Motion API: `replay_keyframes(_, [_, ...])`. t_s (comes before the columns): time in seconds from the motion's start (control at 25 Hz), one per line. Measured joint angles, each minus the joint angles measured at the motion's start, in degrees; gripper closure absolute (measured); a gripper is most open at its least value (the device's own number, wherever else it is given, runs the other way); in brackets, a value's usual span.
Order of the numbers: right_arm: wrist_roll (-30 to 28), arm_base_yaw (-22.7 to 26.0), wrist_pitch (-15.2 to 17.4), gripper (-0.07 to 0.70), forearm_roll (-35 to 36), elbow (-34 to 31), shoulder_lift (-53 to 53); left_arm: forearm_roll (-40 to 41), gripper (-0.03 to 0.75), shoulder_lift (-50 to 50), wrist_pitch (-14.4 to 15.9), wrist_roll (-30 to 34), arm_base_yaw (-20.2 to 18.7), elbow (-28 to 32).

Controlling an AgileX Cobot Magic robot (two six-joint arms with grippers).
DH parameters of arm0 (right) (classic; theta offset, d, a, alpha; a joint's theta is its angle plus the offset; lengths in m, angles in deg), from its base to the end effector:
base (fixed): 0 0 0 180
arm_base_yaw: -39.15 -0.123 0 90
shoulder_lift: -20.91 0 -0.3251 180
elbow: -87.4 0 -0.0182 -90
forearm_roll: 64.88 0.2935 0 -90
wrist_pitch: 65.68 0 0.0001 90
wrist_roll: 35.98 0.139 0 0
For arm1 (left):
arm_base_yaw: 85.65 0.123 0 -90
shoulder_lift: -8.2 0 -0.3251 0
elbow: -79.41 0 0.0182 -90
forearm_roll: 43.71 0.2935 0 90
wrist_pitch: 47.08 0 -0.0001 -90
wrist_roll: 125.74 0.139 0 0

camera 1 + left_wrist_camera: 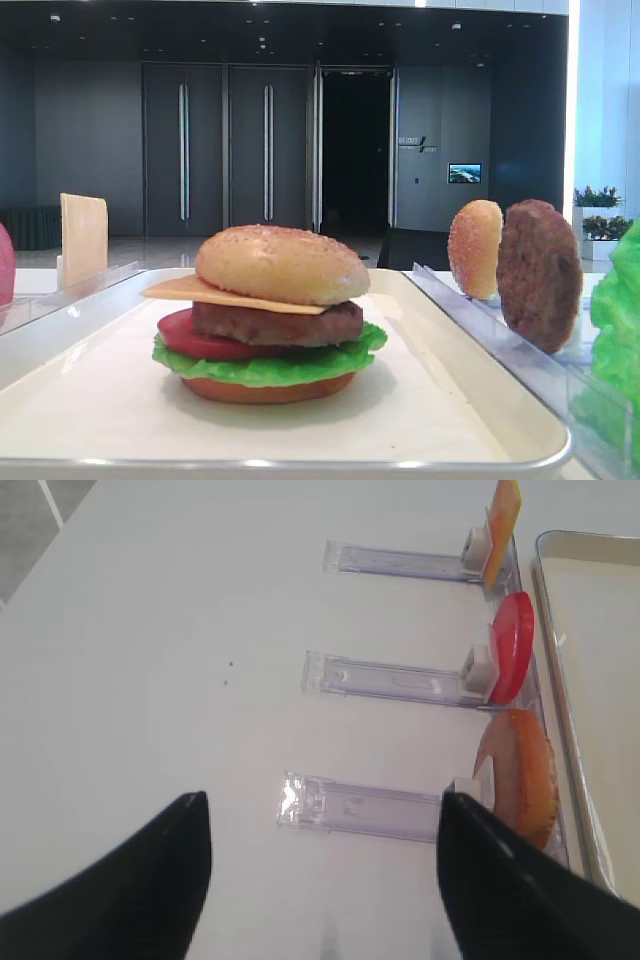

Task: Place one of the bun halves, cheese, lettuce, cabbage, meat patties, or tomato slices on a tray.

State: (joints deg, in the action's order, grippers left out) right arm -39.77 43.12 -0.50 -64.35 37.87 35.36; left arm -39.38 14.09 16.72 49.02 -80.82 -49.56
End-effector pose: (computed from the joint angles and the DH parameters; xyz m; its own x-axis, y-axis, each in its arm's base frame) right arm 0.0486 -0.0022 0.2614 -0.6326 -0.0185 -0.7742 0.0234 0.9988 -0.0430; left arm 0.0310 0.0121 0.2610 -0.4990 -0.1002 -0.8608 -0.1713 0.9851 -0.0154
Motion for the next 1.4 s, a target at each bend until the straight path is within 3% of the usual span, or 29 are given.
replay_keyframes(0.24, [2.4,0.0,0.0,0.160,-1.7,-0.1,-7.8,0.0,0.181,0.0,0.0,0.0,0.0,0.0])
replay_keyframes(1.4, [2.7,0.0,0.0,0.160,-2.2,-0.2,-8.0,0.0,0.181,0.0,0.0,0.0,0.0,0.0])
